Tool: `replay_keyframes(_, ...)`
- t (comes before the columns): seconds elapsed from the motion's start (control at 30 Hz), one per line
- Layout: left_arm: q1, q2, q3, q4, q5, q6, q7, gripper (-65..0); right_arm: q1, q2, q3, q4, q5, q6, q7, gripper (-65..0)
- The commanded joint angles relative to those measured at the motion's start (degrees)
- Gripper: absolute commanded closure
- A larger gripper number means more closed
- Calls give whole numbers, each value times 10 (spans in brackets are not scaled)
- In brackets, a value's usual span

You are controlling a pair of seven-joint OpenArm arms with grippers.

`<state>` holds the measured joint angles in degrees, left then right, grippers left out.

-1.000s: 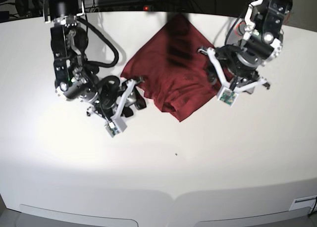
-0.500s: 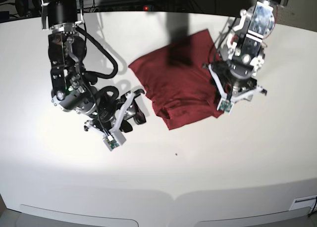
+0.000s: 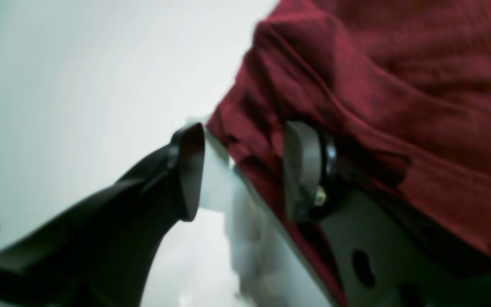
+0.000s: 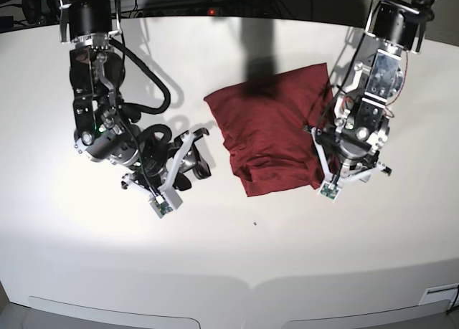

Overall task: Fold the T-shirt properly
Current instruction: 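Release the right gripper and lay the shirt down with the left gripper, then drag the folded shirt with the left gripper away from the right gripper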

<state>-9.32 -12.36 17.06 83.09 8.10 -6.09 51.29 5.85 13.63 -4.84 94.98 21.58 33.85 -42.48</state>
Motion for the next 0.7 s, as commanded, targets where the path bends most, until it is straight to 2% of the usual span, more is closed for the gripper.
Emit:
replay_keyframes(0.0,-14,-1,-1,12,-3,4,4,-283,13,2,3,11,10,1,9,-265)
replay_keyframes(0.1,1,-2,-1,71,-73,3,42,-283,13,3,3,11,9,1,8,-265)
replay_keyframes(0.17,30,-2,-1,146,-98,3,25,-283,13,3,3,11,6,1,9,-265)
replay_keyframes(0.27,59,-2,-2,259,-90,1,8,-283,13,4,3,11,-8,1,18,-265)
replay_keyframes(0.37,71,-2,-1,329,-85,1,33,-283,12,4,4,11,-23,0,16,-265)
replay_keyframes(0.5,116,-2,-1,332,-128,1,42,-283,7,4,4,11,-23,1,0,-265)
replay_keyframes(0.67,190,-1,-1,266,-130,0,-14,-283,-8,3,4,11,-23,1,0,-265)
